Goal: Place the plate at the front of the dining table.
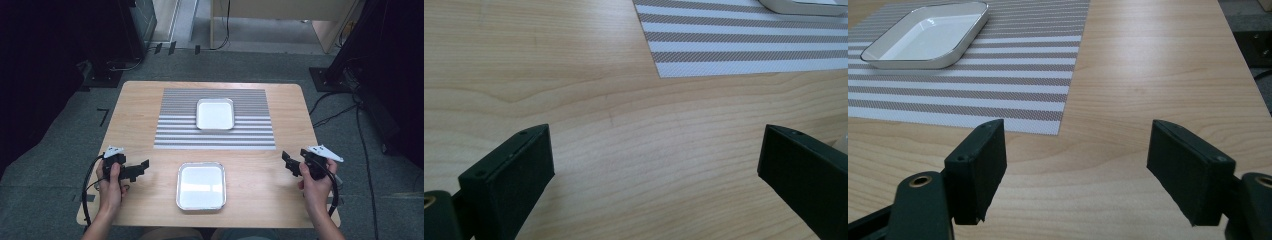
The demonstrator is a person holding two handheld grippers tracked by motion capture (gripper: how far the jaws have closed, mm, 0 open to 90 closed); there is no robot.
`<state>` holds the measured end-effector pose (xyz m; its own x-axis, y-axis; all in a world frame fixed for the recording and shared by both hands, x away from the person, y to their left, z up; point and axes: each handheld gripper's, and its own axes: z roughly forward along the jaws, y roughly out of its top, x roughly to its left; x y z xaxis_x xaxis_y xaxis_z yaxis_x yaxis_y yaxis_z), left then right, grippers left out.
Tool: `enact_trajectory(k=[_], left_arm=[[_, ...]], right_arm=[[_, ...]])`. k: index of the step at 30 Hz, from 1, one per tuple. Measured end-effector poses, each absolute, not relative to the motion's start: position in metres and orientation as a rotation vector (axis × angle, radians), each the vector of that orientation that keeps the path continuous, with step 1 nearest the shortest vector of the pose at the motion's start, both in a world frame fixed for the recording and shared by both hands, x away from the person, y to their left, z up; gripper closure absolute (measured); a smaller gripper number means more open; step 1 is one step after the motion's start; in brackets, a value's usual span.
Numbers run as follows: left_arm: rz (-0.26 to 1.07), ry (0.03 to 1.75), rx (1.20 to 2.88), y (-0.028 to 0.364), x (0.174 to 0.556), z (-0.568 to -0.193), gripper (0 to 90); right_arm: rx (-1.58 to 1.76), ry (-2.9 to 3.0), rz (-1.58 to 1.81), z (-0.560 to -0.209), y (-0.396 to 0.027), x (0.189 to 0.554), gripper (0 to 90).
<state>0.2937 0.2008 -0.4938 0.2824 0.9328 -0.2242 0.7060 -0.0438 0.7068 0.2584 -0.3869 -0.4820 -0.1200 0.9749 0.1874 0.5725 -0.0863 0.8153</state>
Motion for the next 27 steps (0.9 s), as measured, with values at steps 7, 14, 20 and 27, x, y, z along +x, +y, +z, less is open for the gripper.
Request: enact_trajectory(k=[7, 14, 20, 27], left_arm=[[0.389, 1.506, 1.786, 0.216, 0.282, -0.498, 1.3], [0.411, 1.53, 1.767, 0.231, 0.269, -0.503, 1.3], [0.434, 1.544, 1.777, 0.243, 0.259, -0.506, 1.3], [0.47, 1.544, 1.794, 0.25, 0.248, -0.508, 1.3]], right_arm=[[1.693, 1.713, 1.094, -0.488, -0.395, 0.245, 24.2], [1.701, 1.716, 1.075, -0.494, -0.403, 0.232, 24.2], [1.714, 1.715, 1.053, -0.5, -0.411, 0.22, 24.3], [1.732, 1.721, 1.032, -0.509, -0.419, 0.206, 24.3]])
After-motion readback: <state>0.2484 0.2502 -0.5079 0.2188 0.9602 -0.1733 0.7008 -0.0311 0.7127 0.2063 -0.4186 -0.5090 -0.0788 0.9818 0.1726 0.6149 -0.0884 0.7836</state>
